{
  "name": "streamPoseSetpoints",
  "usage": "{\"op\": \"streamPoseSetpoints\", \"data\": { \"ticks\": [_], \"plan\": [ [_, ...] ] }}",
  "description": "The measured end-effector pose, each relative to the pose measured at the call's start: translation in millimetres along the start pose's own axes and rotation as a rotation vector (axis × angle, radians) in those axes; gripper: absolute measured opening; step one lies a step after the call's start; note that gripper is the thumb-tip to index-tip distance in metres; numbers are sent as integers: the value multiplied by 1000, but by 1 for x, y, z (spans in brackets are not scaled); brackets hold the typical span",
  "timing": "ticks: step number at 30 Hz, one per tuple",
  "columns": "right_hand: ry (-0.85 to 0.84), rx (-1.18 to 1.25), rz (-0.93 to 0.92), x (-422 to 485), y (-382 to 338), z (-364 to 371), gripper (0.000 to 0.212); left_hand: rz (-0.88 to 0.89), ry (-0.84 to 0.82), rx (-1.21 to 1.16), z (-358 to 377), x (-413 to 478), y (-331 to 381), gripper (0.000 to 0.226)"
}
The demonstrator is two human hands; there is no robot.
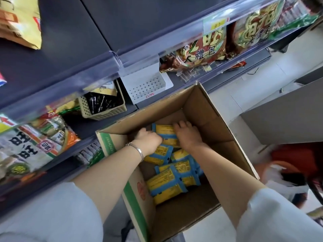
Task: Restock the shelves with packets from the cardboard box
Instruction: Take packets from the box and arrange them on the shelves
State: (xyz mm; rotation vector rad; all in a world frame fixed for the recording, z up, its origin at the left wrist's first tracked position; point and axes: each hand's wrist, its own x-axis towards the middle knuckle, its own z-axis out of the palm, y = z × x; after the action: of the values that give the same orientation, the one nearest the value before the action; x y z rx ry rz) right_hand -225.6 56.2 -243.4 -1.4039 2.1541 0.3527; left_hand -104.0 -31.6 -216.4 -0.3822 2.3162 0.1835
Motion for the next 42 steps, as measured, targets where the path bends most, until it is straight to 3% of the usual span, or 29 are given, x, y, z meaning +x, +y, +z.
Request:
{"op": "streamPoseSetpoints", "data": {
  "ticks": [5, 12, 16, 21, 26, 31, 34, 42],
  "plan": [
    [-41, -17, 42, 1, -4, -9, 44, -29, -4, -59, -4, -10, 0, 43],
    [-58, 152, 108, -31, -4, -48, 33, -47, 146, -196, -47, -40, 0, 29],
    [45, 341, 152, -64, 9, -84, 31, -50, 220, -239, -79, -70, -12, 21],
    [156, 363, 177, -103, 11, -136, 27, -74, 384, -268, -136, -113, -17, 28],
    [277, 337, 193, -139, 10, -184, 31, -117, 578, -184, -185, -157, -23, 16],
    [485, 612, 228, -163, 14, -228, 37, -131, 725, -213, -208, -190, -45, 17],
    [586, 755, 193, -174, 11, -254, 31, -155, 797, -232, -218, -208, -55, 19],
    [763, 788, 71, -185, -4, -302, 24, -189, 1136, -154, -255, -265, -76, 34]
  ]
}}
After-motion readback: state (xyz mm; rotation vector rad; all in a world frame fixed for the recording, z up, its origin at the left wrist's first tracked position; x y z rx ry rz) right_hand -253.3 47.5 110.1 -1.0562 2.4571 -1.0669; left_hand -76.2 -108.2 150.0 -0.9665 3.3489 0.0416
